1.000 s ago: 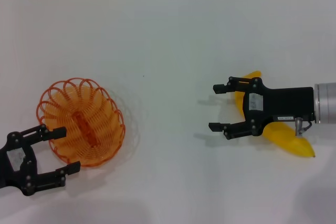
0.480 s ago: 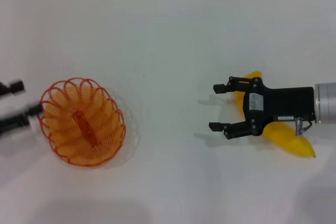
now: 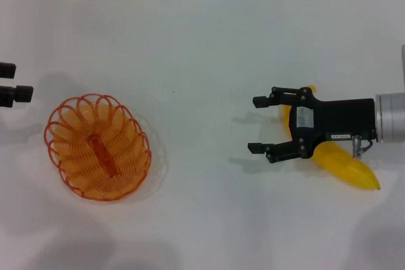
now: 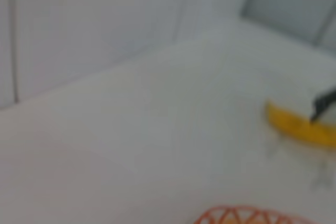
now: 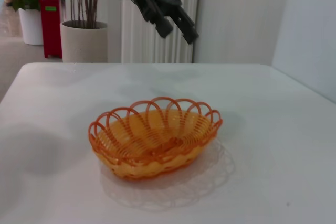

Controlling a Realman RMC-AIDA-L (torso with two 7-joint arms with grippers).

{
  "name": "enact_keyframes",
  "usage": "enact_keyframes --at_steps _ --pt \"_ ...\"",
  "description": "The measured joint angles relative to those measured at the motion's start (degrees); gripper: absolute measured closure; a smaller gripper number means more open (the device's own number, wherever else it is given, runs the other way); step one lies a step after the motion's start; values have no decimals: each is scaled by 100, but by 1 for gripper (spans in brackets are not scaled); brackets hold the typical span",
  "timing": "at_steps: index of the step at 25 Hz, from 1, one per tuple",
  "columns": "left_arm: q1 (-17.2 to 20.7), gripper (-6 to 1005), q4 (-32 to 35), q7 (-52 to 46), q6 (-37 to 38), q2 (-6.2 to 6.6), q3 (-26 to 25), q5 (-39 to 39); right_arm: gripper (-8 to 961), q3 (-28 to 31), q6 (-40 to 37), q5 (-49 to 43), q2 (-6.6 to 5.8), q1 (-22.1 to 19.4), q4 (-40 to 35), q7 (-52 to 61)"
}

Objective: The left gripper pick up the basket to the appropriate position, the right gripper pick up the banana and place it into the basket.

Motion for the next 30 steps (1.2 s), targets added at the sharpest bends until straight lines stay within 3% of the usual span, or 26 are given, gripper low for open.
enact_keyframes --at_steps 2,7,20,30 --pt "-171 202 134 49 -36 -3 296 222 60 0 -15 -1 3 34 0 6" --pt "-369 203 724 506 -711 -389 907 696 60 0 -20 -5 8 66 22 13" --pt "-397 205 661 1334 -1625 -1064 1019 695 60 -9 39 -26 9 122 123 15" --pt "-609 207 -79 1338 -2177 -1045 1317 735 59 -9 42 -25 9 143 123 16"
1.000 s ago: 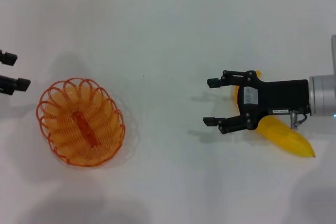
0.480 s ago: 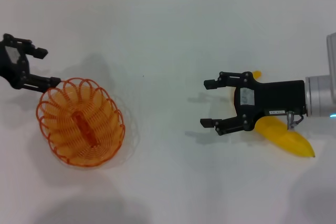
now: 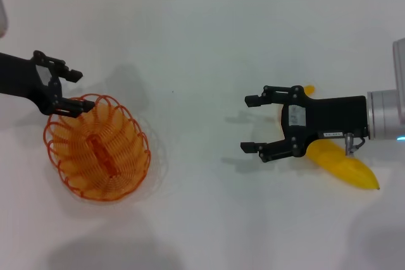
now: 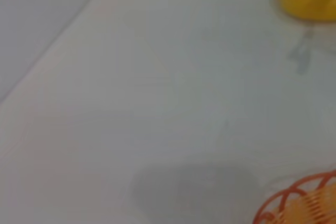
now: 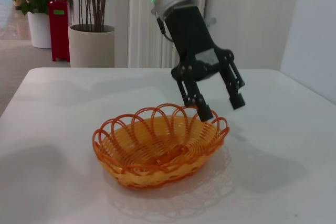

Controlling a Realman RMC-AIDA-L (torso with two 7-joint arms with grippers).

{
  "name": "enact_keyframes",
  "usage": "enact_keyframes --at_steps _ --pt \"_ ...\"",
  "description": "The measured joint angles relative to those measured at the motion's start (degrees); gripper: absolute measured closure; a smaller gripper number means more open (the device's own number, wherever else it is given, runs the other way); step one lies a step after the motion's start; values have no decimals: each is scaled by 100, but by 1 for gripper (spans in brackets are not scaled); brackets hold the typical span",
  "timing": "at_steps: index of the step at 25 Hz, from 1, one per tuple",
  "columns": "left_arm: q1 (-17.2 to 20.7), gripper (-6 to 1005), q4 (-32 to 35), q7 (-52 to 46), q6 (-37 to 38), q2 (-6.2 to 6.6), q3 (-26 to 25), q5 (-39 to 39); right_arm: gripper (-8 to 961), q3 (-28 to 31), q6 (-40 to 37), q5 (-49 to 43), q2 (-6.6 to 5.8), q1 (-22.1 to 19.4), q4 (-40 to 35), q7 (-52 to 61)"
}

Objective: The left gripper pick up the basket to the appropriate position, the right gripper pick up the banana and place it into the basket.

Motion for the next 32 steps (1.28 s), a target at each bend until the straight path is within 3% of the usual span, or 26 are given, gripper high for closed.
enact_keyframes --at_steps 3,8,13,27,32 --pt "-31 208 -127 -58 -223 2 122 12 59 0 0 2 0 7 0 1" --pt "-95 335 -306 -115 -425 -17 261 57 59 0 0 3 0 20 0 3" --pt "-127 325 -344 -198 -454 -32 392 92 59 0 0 3 0 22 0 5" --pt "-171 446 -349 -473 -482 -44 452 150 60 0 0 3 0 22 -1 5" --pt "-179 651 -349 -474 -467 -44 452 155 60 0 0 3 0 22 -1 5"
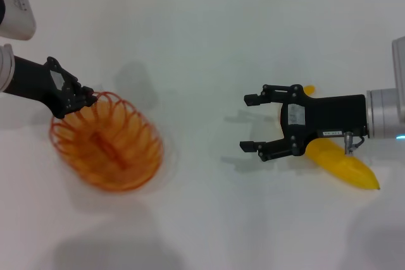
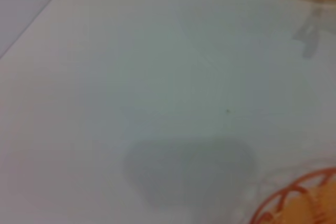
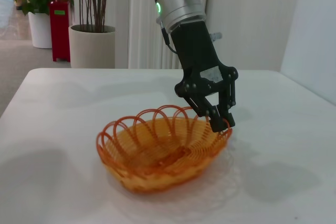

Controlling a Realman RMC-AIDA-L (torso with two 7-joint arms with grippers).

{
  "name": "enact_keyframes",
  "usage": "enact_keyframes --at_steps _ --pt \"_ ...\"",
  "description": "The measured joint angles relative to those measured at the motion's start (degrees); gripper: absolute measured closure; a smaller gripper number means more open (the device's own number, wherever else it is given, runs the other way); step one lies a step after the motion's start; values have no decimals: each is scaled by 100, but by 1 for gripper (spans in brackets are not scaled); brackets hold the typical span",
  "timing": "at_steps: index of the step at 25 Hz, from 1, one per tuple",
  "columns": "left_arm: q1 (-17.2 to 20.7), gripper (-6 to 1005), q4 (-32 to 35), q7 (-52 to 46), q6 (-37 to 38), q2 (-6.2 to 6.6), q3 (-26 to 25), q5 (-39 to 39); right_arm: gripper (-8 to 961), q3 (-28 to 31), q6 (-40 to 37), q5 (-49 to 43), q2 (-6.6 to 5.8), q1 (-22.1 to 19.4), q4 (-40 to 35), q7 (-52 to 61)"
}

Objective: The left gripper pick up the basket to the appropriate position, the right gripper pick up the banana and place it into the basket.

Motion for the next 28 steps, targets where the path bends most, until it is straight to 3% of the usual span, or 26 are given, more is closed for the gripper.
enact_keyframes --at_steps 5,23,28 --pt "-1 895 0 -24 18 0 4 0 60 0 0 0 0 -3 0 0" --pt "-9 958 51 -142 47 0 17 -19 59 0 0 0 -1 -30 0 0" --pt "66 959 349 -522 525 0 -62 -243 59 0 -9 1 -9 -59 0 0"
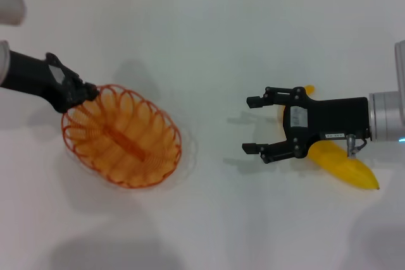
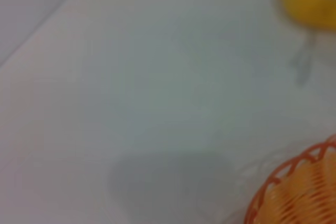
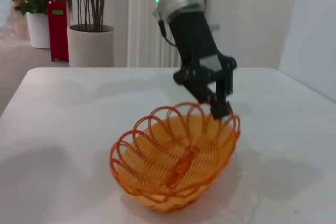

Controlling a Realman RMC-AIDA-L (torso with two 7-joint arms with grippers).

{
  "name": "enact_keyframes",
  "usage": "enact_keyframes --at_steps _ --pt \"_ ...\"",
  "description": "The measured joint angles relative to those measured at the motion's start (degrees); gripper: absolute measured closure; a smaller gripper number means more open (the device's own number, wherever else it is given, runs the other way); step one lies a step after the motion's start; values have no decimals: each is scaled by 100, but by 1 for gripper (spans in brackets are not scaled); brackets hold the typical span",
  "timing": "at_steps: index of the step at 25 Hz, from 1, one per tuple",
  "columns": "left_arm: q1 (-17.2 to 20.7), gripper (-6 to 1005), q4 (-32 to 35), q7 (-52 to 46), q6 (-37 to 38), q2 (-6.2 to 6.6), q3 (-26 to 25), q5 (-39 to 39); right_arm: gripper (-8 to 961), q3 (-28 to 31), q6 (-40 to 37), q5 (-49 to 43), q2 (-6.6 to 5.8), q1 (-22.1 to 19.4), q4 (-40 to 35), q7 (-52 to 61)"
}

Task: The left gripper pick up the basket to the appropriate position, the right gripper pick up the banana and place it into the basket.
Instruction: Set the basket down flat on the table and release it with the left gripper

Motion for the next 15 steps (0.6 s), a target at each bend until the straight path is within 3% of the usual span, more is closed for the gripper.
enact_keyframes --at_steps 6,15 --pt "430 960 728 -1191 448 22 -8 -875 59 13 0 27 -7 -20 0 0" --pt "277 961 419 -2585 359 21 -9 -1060 59 14 5 43 -3 20 0 0"
